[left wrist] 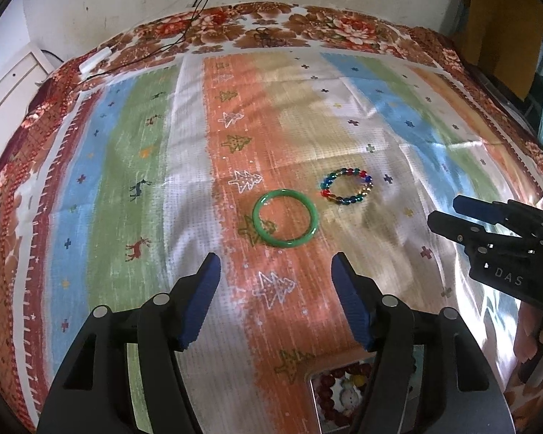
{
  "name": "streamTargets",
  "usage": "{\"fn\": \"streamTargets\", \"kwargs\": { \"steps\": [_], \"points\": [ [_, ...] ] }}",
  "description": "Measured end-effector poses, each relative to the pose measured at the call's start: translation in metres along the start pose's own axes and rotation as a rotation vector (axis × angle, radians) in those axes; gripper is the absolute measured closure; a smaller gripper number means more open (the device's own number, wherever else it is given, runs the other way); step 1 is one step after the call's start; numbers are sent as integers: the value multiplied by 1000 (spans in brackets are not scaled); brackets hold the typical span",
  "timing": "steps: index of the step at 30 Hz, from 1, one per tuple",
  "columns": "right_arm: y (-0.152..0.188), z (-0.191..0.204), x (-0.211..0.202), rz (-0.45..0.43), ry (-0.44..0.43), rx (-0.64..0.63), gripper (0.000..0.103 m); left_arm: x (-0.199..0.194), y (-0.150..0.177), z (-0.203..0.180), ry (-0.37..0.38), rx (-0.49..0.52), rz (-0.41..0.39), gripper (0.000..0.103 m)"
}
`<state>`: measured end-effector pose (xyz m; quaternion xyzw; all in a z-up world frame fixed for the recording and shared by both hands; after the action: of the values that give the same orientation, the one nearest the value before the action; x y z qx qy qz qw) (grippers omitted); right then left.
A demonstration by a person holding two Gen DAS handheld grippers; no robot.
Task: Organize jewelry
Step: 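Move both open tools back toward the green bangle and multicolour bracelet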
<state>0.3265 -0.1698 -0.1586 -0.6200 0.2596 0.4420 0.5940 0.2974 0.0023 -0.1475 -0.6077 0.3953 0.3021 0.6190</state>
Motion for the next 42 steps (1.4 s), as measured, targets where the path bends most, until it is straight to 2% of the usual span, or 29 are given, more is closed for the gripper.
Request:
{"fn": "streamTargets", "kwargs": {
  "steps": [4, 8, 10, 18, 42],
  "points": [
    [-4, -1, 8, 12, 0, -3, 51, 7, -3, 1, -3, 2, 3, 31],
    [-6, -4, 18, 32, -1, 0, 50, 14, -6, 4, -4, -11, 13, 30],
    [-8, -5, 22, 39, -2, -1, 45, 17, -8, 4, 3, -21, 19, 30],
    [-14, -9, 34, 54, 4, 9, 37, 31, -17, 2, -5, 8, 28, 30],
    [-34, -29, 82, 70, 58, 63, 36, 84, -34, 12, -34, 34, 80, 30]
  ]
}}
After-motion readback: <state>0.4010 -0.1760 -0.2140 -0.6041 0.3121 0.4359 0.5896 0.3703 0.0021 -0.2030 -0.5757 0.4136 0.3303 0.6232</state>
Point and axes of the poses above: each gripper's, at about its wrist camera, not at the fingertips, and x roughly the way its jaws point, z to its left, y to its underside, the point moved 9 cm from there along x, roughly the way its jaws point, and after that the axes turned 1 degree about -x, right-handed, at the moved point
